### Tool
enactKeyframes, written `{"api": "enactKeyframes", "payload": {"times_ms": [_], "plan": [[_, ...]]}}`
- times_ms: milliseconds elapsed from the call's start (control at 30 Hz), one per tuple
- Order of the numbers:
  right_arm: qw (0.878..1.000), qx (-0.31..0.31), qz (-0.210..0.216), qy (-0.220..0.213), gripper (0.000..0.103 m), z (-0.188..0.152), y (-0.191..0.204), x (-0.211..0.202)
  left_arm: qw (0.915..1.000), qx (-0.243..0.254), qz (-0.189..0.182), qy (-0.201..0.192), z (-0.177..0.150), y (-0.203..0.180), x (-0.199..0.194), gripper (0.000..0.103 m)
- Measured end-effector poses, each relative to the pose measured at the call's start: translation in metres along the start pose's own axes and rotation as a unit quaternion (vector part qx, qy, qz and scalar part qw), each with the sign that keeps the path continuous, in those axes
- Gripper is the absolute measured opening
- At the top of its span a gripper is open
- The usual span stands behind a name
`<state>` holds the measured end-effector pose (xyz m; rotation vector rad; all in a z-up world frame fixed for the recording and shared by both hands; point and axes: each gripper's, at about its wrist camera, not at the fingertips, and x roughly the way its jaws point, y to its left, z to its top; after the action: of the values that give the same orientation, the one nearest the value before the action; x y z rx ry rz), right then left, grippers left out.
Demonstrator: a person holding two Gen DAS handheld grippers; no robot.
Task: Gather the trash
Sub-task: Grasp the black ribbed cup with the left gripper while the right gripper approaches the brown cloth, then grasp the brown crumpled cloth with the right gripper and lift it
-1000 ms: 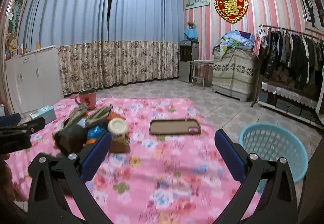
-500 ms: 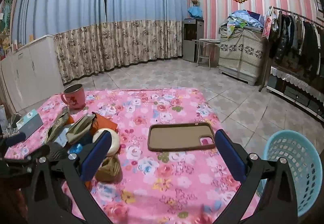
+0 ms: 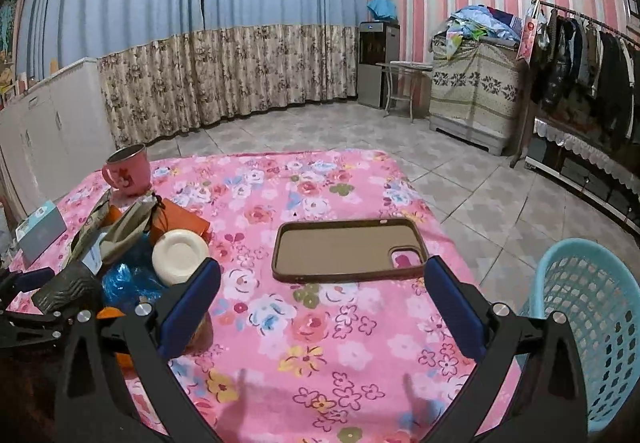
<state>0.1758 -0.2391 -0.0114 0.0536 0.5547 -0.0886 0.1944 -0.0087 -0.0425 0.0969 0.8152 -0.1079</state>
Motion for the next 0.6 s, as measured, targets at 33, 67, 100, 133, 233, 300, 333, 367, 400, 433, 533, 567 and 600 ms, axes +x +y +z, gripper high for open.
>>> {"api": "enactKeyframes", "payload": {"times_ms": [33, 67, 100, 133, 233, 300, 333, 367, 400, 433, 533, 567, 600], "plan": [[1.0, -0.003, 0.0, 0.002, 0.099, 0.0, 0.002, 0.0, 1.0, 0.005, 0.0, -0.002, 0.0, -0.002, -0.001, 0.076], [1.0, -0.007, 0.0, 0.001, 0.099, -0.001, 0.004, 0.0, 1.0, 0.006, -0.007, 0.0, 0.001, -0.002, -0.001, 0.074], [1.0, -0.012, -0.001, 0.0, 0.099, -0.002, 0.007, -0.001, 0.9999, 0.005, -0.015, 0.0, 0.001, -0.003, -0.002, 0.071], [1.0, -0.019, -0.003, -0.001, 0.099, -0.003, 0.01, -0.001, 0.9997, 0.004, -0.024, 0.001, 0.002, -0.003, -0.003, 0.07], [1.0, -0.03, 0.003, 0.002, 0.099, -0.006, 0.018, -0.002, 0.9991, -0.002, -0.042, 0.0, 0.003, 0.0, -0.008, 0.059], [0.999, -0.033, 0.009, 0.005, 0.099, -0.007, 0.021, -0.002, 0.9987, -0.015, -0.049, -0.001, 0.003, 0.004, -0.011, 0.059], [0.999, -0.035, 0.012, 0.005, 0.099, -0.008, 0.023, -0.003, 0.9985, -0.023, -0.05, -0.003, 0.004, 0.009, -0.013, 0.059], [0.999, -0.036, 0.013, 0.005, 0.099, -0.01, 0.024, -0.003, 0.9983, -0.029, -0.049, -0.007, 0.005, 0.012, -0.014, 0.059], [0.999, -0.039, 0.017, 0.007, 0.099, -0.011, 0.026, -0.003, 0.9981, -0.037, -0.049, -0.012, 0.006, 0.017, -0.018, 0.059], [0.999, -0.04, 0.02, 0.01, 0.099, -0.012, 0.028, -0.002, 0.9978, -0.043, -0.049, -0.015, 0.007, 0.021, -0.02, 0.059], [0.999, -0.045, 0.025, 0.017, 0.099, -0.015, 0.034, 0.001, 0.9967, -0.059, -0.036, -0.043, 0.01, 0.035, -0.035, 0.059], [0.998, -0.045, 0.028, 0.017, 0.099, -0.016, 0.035, 0.001, 0.9968, -0.058, -0.025, -0.049, 0.011, 0.037, -0.038, 0.059], [0.998, -0.043, 0.035, 0.019, 0.099, -0.017, 0.037, 0.002, 0.9968, -0.057, -0.016, -0.053, 0.012, 0.04, -0.04, 0.059]]}}
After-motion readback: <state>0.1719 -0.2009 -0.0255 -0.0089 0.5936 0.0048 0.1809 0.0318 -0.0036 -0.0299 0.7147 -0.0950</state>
